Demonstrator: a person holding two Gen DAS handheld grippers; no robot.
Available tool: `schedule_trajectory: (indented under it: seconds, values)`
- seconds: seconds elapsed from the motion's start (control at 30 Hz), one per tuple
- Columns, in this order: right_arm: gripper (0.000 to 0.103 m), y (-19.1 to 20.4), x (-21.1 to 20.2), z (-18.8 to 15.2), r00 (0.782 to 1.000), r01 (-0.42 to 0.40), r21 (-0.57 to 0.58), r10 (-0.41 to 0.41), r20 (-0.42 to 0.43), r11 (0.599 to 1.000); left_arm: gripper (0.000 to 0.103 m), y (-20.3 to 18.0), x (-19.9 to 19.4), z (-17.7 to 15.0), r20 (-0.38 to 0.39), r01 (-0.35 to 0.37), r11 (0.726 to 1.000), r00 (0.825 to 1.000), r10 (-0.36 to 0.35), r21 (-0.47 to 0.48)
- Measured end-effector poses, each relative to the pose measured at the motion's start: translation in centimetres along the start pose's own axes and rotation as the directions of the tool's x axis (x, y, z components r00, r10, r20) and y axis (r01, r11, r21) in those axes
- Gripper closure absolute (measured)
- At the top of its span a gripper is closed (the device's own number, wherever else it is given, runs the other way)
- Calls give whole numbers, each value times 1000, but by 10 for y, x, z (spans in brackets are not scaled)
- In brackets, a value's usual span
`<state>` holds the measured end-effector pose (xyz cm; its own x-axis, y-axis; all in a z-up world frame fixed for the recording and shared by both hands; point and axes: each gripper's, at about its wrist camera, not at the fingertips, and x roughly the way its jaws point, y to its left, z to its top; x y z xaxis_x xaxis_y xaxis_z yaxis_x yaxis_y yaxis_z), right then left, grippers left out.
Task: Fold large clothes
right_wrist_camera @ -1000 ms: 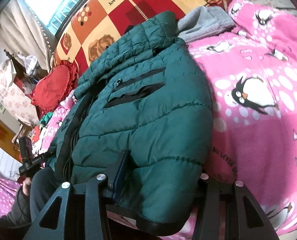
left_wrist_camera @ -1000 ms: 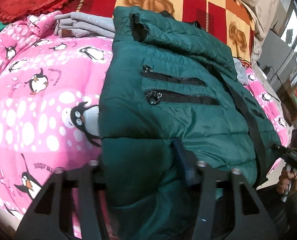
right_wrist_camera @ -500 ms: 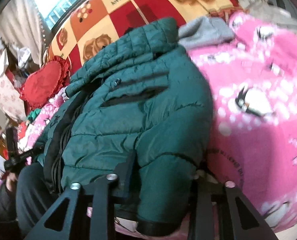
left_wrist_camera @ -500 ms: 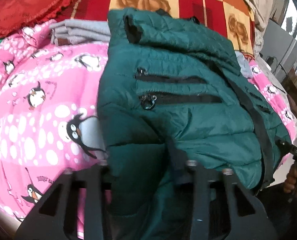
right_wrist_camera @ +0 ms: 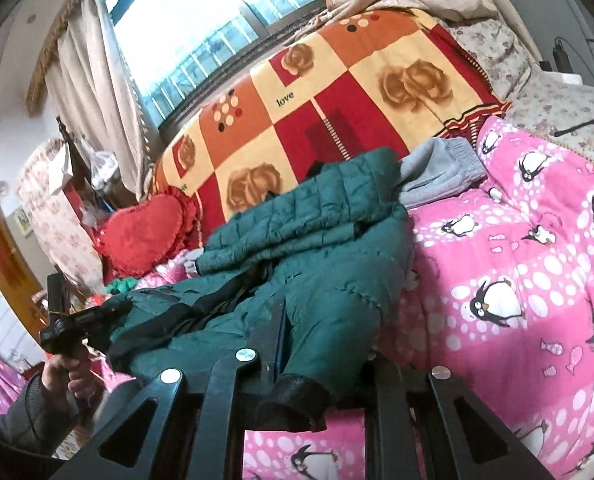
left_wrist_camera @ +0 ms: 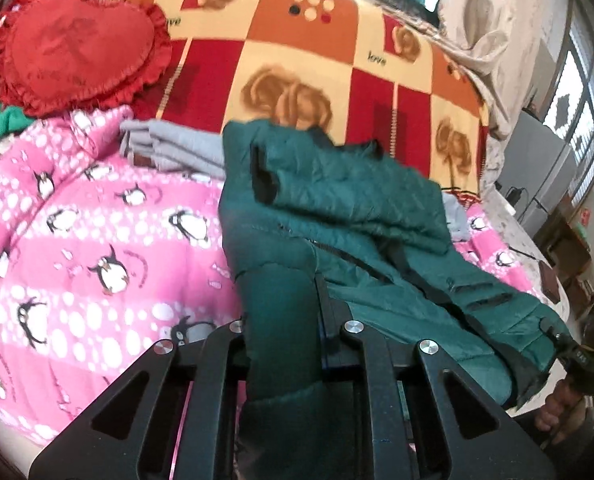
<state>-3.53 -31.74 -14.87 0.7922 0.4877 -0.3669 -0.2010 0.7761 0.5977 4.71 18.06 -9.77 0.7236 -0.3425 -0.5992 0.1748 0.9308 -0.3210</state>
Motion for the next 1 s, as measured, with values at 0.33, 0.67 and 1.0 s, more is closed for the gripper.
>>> schedule_trajectory:
  seconds: [0.33,0.67,1.0]
  values:
    - [88,-4,-1,-15,992,80,4,-79,-96,997,89,-7,-10,-38,-88,-89,995,992,93,46]
    - [88,-9,9,-27,978,155,-20,-156,-136,988,89,-34,3,-58,-124,-321,939,934,336,124]
    - [88,-5,10,-29,978,174,-21,-175,-116,985,88,-27,7,-64,-147,-325,940,930,337,102]
